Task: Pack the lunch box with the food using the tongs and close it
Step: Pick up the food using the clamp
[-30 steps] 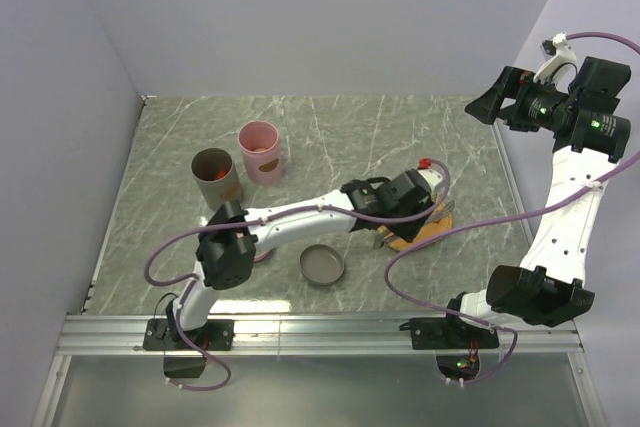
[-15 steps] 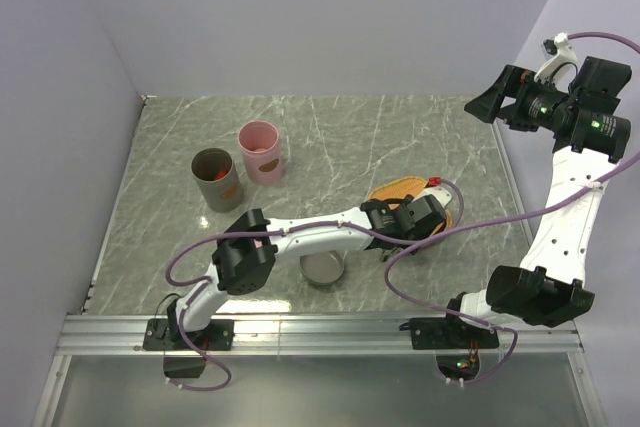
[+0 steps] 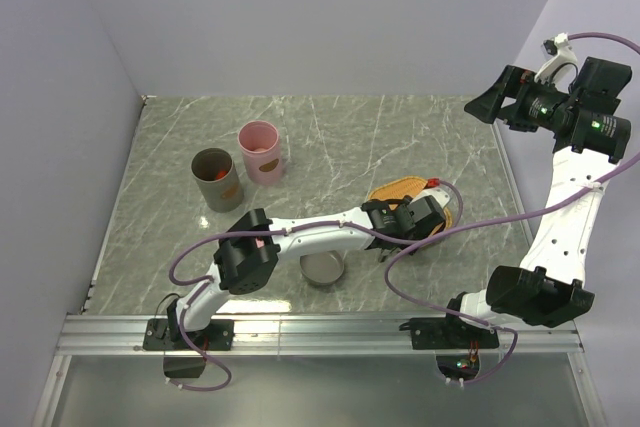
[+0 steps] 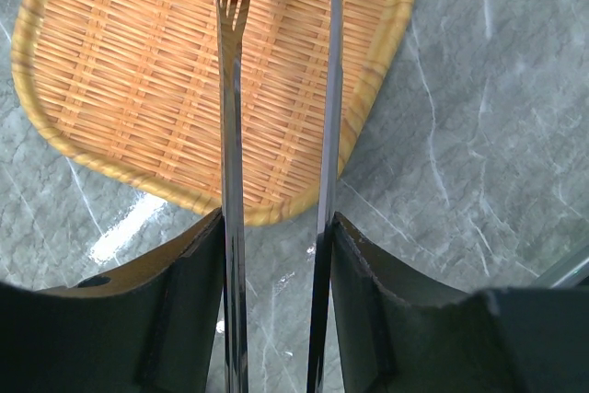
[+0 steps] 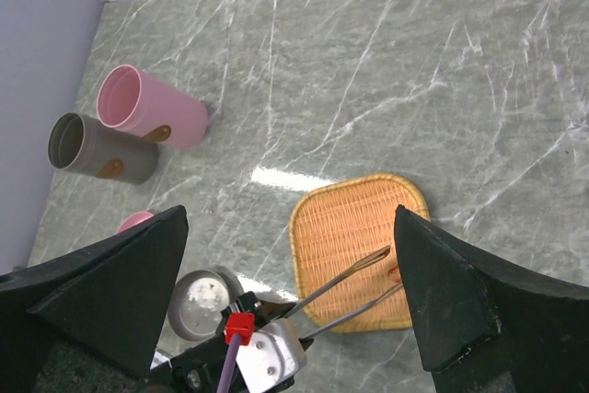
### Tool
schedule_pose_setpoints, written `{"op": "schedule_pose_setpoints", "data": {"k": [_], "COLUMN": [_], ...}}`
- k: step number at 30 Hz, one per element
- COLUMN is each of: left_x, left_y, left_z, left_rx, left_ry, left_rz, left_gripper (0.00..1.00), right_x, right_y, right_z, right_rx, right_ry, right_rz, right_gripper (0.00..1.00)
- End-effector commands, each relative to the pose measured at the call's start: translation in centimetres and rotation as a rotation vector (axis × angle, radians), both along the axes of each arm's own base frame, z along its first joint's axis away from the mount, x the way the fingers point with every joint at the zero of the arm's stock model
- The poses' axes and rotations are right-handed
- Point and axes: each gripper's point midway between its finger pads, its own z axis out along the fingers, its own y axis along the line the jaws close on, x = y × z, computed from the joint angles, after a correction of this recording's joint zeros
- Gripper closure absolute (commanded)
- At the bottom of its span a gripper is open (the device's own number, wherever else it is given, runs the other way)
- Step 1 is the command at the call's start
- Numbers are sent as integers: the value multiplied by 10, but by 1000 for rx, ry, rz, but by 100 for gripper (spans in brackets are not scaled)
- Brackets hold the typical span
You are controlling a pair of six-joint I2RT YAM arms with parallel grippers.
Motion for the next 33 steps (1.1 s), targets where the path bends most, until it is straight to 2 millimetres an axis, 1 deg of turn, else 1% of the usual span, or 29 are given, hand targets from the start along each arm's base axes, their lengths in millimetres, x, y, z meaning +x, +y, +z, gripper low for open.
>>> {"op": "schedule_pose_setpoints", "data": {"k": [1,4,6,14,22,29,33], "left_x": [-1,-1,-1,-4,-6,-8,-7], "left_y": [-16,-17,-18,-23,-21,-19,-14], "left_z": [22,21,17,11,-4,-2,5], "left_rx": [-69,-68,-61,-55,-25,-22,-25], "left_ry": [-13,-16,-11,1,10,9,-4], "left_rz": [-17,-17,-19,-30,-29,-36,-32], "left_gripper": [49,48,48,48,48,53,56], "right_x": [-5,-6,-5,-4,-3,-3,-3], "right_y": [2,2,2,2,2,1,1], "right_z": [14,14,12,11,9,10,8], "right_rx": [-13,-13,-15,-11,-8,-10,-9], "right_ry": [-56,-55,-53,-48,-43,-42,-39], "right_rz": [9,9,10,15,13,10,10], "right_gripper": [0,0,0,0,0,0,0]}}
